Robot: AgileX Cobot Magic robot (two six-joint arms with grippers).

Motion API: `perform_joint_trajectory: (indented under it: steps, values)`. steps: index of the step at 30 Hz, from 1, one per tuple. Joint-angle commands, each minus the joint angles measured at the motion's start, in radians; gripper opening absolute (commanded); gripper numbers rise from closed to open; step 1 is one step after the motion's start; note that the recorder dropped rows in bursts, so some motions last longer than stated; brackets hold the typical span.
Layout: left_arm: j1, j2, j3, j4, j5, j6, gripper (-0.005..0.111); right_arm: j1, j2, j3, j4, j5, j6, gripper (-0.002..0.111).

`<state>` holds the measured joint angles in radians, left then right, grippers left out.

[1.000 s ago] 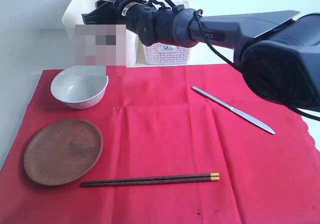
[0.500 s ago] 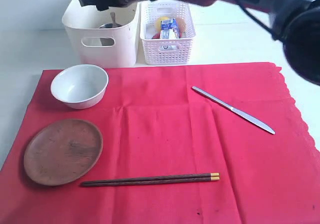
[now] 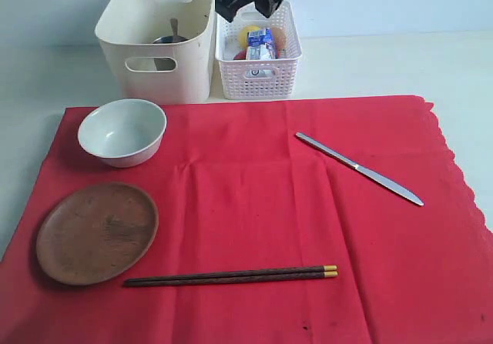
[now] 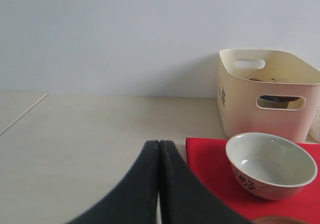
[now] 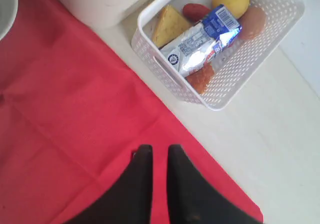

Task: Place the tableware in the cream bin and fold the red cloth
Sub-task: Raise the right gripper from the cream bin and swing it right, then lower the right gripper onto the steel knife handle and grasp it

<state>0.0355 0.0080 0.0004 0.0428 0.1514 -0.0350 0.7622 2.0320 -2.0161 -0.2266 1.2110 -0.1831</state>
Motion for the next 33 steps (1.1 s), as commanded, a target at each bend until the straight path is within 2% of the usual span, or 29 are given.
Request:
perform_joint_trajectory:
  steps: [1,9,14,21,24,28,33]
  values:
    - [0.003,-0.003,0.0,-0.005,-0.004,0.0,0.0,-0.028,-0.046,0.063,0.027,0.01,-0.036,0.0]
    - [0.003,-0.003,0.0,-0.005,-0.004,0.0,0.0,-0.209,-0.123,0.364,0.178,0.01,-0.095,0.0]
    - [0.003,-0.003,0.0,-0.005,-0.004,0.0,0.0,-0.275,-0.126,0.533,0.196,0.01,-0.141,0.0]
    - [0.003,-0.003,0.0,-0.005,-0.004,0.0,0.0,-0.287,-0.122,0.73,0.206,-0.228,-0.229,0.0]
    - [0.003,-0.003,0.0,-0.005,-0.004,0.0,0.0,-0.287,-0.122,0.754,0.209,-0.33,-0.131,0.0]
    - [0.003,-0.003,0.0,-0.005,-0.004,0.0,0.0,-0.287,-0.122,0.755,0.209,-0.381,-0.015,0.0]
    - [0.003,-0.003,0.0,-0.005,-0.004,0.0,0.0,-0.287,-0.103,0.755,0.209,-0.386,0.012,0.003]
